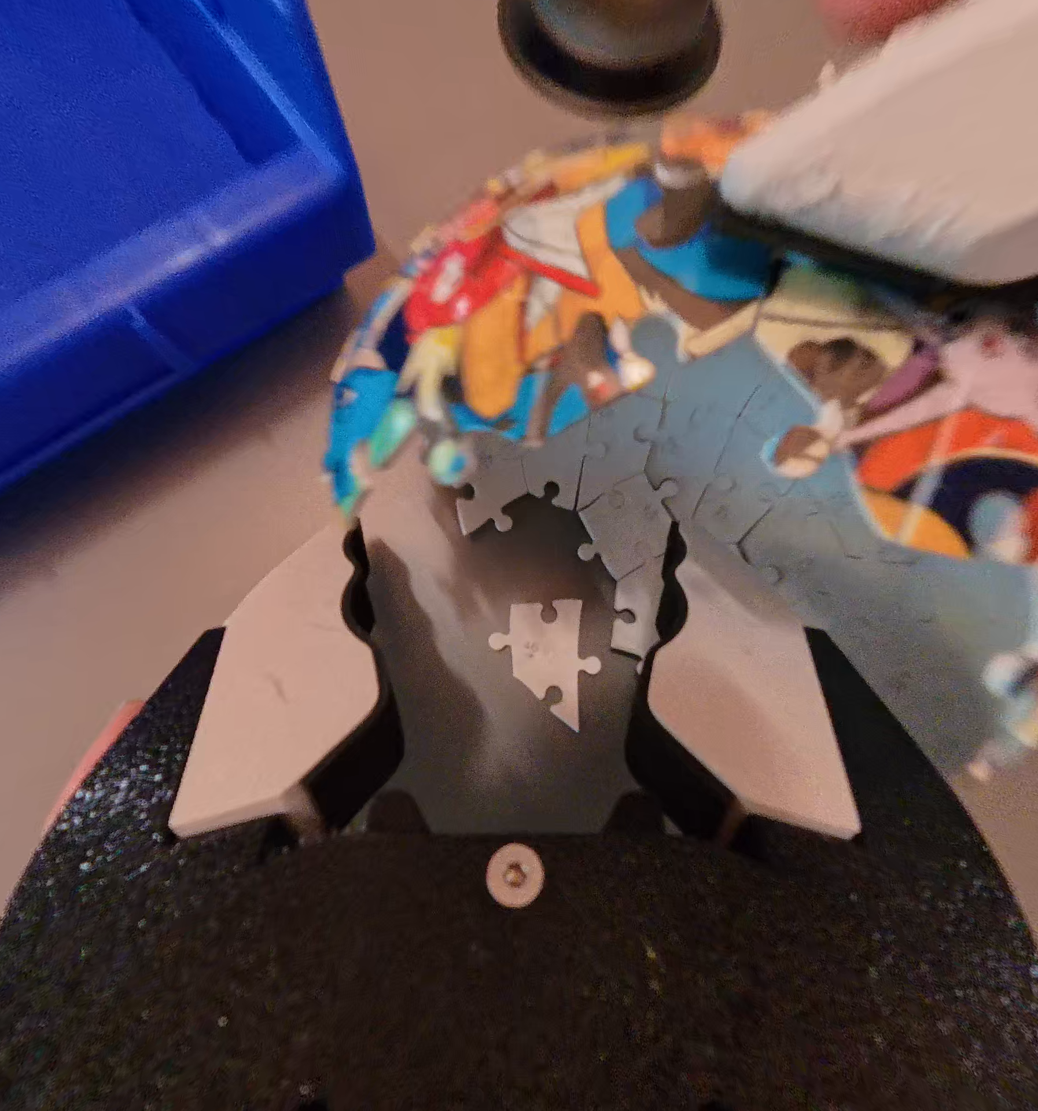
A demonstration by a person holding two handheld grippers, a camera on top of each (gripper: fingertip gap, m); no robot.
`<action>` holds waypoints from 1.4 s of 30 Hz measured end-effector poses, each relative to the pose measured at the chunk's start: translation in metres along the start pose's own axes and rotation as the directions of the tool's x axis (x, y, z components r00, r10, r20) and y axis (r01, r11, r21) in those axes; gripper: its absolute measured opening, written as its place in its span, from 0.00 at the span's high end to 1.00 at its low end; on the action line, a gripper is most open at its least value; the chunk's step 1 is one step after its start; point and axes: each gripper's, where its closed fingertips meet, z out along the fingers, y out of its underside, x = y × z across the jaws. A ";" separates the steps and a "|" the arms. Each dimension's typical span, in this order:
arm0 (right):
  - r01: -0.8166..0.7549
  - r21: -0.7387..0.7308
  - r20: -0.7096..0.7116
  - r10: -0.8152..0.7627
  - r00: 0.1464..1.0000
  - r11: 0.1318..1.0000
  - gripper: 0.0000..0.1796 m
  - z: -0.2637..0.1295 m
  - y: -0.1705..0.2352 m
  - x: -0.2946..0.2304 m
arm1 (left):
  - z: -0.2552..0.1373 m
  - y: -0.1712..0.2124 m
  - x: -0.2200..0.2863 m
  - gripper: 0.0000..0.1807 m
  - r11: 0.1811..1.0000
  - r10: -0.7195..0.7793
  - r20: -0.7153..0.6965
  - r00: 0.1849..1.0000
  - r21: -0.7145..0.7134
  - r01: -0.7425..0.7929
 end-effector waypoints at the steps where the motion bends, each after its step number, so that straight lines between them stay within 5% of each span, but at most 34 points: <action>1: -0.001 0.001 0.000 0.001 1.000 1.000 0.27 0.000 0.000 0.000 | -0.006 -0.007 -0.002 0.49 0.998 -0.024 -0.025 0.999 0.053 0.025; 5: -0.005 0.004 -0.002 0.006 1.000 1.000 0.27 0.000 0.000 0.000 | -0.021 -0.026 -0.023 0.51 0.972 -0.089 -0.016 0.996 0.218 0.090; 14: -0.007 0.007 -0.004 0.007 1.000 1.000 0.27 -0.001 0.000 0.000 | 0.000 0.006 -0.025 0.49 0.995 0.096 0.050 0.994 0.016 -0.097; 21: 0.002 0.006 -0.005 -0.002 1.000 1.000 0.27 -0.002 -0.001 0.000 | -0.031 0.019 -0.009 0.58 0.989 0.145 -0.126 0.981 0.030 -0.142; 23: 0.001 0.005 -0.004 -0.001 1.000 1.000 0.27 -0.002 -0.001 0.000 | -0.052 0.028 0.003 0.71 0.966 0.256 -0.204 0.945 0.096 -0.241; 28: -0.008 0.013 -0.004 0.008 1.000 1.000 0.27 -0.002 -0.001 0.000 | -0.070 0.055 0.043 0.70 0.926 0.370 -0.308 0.877 0.201 -0.320; 32: -0.008 0.013 -0.003 0.008 1.000 1.000 0.27 -0.002 -0.001 0.000 | -0.059 0.052 0.047 0.70 0.872 0.468 -0.149 0.871 0.239 -0.428; 35: -0.012 0.017 -0.005 0.012 1.000 1.000 0.27 -0.002 -0.001 0.000 | -0.058 0.033 0.047 0.82 0.748 0.601 0.036 0.798 0.327 -0.578; 42: 0.006 0.004 0.011 -0.006 1.000 1.000 0.27 -0.004 -0.001 -0.001 | -0.050 0.033 0.042 0.78 0.766 0.595 0.033 0.803 0.279 -0.579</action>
